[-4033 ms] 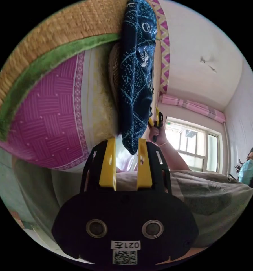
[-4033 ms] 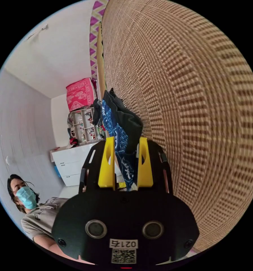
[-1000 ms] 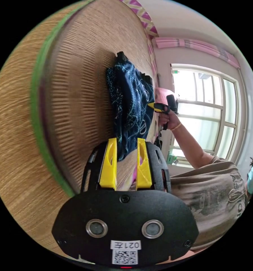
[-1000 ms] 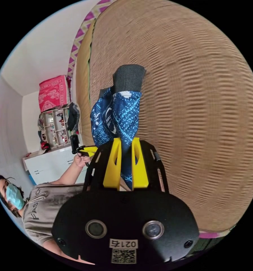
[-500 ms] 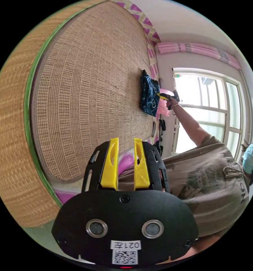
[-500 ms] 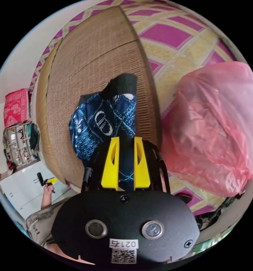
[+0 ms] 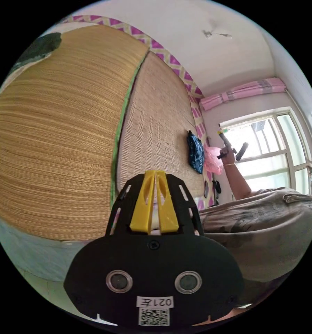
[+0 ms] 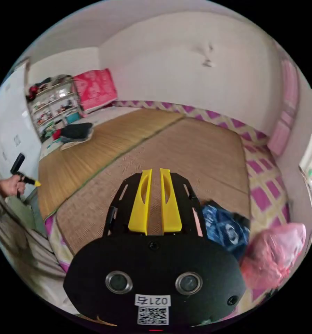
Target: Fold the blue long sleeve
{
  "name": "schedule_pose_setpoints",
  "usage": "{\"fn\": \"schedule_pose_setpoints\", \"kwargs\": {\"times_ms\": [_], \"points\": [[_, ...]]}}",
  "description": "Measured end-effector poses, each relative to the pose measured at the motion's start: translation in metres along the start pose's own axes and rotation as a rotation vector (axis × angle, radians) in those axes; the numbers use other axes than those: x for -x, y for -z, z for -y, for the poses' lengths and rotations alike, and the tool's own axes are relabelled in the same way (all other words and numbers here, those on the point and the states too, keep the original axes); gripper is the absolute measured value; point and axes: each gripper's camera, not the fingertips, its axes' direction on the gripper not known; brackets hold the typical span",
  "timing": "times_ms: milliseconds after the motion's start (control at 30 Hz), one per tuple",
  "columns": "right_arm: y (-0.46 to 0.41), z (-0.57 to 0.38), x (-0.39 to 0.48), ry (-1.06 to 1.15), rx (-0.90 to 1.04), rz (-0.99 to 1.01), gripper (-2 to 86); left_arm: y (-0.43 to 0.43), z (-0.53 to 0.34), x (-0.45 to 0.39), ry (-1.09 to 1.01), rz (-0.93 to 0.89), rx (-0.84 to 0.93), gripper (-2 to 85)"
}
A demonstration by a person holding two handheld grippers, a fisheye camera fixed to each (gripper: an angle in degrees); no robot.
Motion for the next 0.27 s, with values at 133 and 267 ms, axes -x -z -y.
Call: {"fn": "schedule_pose_setpoints", "kwargs": {"times_ms": [133,267], "points": [[-0.083,0.035,0.155,0.139,0.098,0.150,3.1,0.047,0.000,0.051,-0.065,0.149,-0.069,-0.8],[-0.164,0.081,0.315,0.275,0.157,0.191,0.9,0.088,0.010,0.113,-0.117,0.191,-0.047,-0.9]]}}
